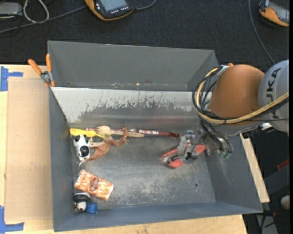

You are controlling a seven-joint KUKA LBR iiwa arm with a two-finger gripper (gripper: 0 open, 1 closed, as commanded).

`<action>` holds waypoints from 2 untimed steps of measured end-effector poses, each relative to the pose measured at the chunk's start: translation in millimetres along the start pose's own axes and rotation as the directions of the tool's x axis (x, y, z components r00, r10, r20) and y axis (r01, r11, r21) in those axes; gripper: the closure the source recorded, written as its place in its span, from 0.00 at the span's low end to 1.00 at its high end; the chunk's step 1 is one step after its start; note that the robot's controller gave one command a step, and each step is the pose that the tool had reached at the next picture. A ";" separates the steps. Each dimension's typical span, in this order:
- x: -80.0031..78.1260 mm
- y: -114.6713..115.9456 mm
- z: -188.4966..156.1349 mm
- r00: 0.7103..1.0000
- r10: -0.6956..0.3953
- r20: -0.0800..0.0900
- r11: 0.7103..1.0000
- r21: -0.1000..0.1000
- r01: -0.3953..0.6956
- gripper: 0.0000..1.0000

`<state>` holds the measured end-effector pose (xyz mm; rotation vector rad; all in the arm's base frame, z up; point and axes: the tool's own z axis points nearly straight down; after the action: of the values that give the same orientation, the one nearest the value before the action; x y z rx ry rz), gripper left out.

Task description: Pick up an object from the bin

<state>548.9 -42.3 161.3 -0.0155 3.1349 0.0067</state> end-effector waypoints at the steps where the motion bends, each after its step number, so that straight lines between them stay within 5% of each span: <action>1: 0.1 -0.1 0.0 1.000 0.000 0.000 1.000 0.000 0.000 1.00; 2: 56.5 -40.6 26.1 0.999 -0.033 -0.002 0.999 -0.001 0.033 0.00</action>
Offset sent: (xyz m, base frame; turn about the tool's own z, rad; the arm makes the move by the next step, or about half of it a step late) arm -0.0555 -0.0409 -0.0256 -0.0349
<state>493.0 -83.4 134.7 -0.0677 3.1360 0.0078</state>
